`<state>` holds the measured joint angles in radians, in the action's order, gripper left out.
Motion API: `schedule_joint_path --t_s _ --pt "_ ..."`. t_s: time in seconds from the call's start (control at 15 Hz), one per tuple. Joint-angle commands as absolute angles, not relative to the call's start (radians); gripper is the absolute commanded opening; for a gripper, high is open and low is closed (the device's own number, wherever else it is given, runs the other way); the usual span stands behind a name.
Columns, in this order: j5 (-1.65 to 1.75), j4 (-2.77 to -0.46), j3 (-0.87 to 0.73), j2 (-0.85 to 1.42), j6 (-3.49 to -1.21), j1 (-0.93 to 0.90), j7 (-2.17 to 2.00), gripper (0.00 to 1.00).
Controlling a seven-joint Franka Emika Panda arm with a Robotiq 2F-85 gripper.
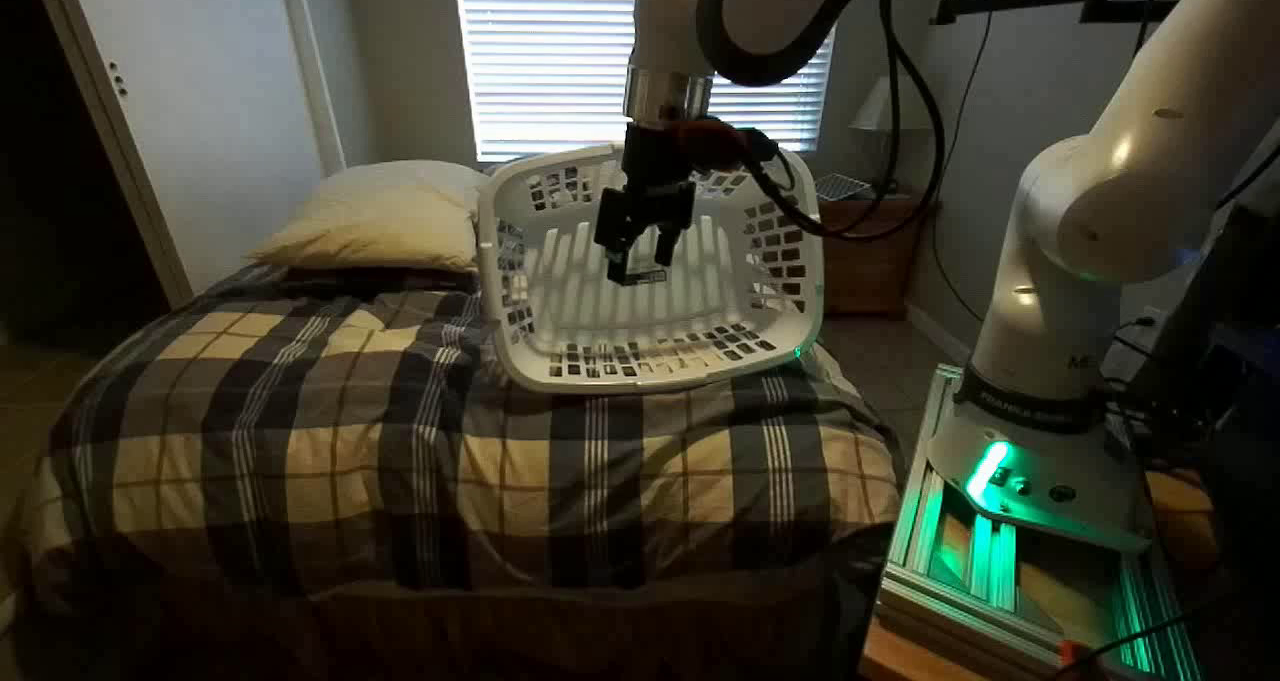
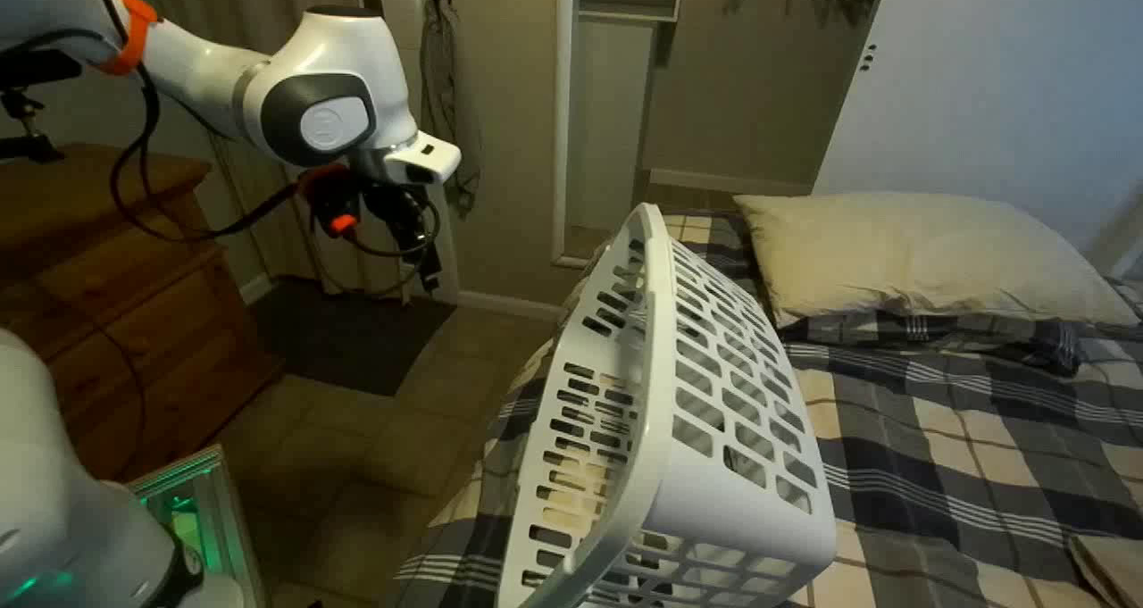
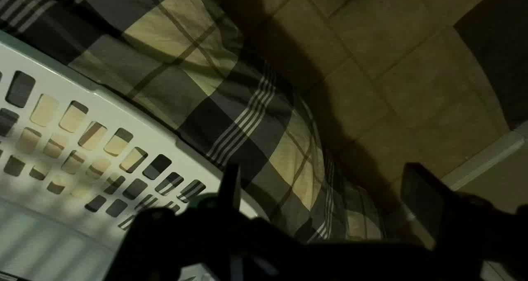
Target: Put the laundry basket in its upright position
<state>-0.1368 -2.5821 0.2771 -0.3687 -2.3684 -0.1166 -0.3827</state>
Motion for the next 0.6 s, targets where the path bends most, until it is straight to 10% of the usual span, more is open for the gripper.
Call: schedule_joint_path --t_s 0.0,0.53 --pt "-0.13 -2.581 0.264 -0.368 -2.367 -0.129 -0.387 1.0" --pt "0.295 -2.589 0.232 -0.431 -2.349 0.032 -0.328 1.0"
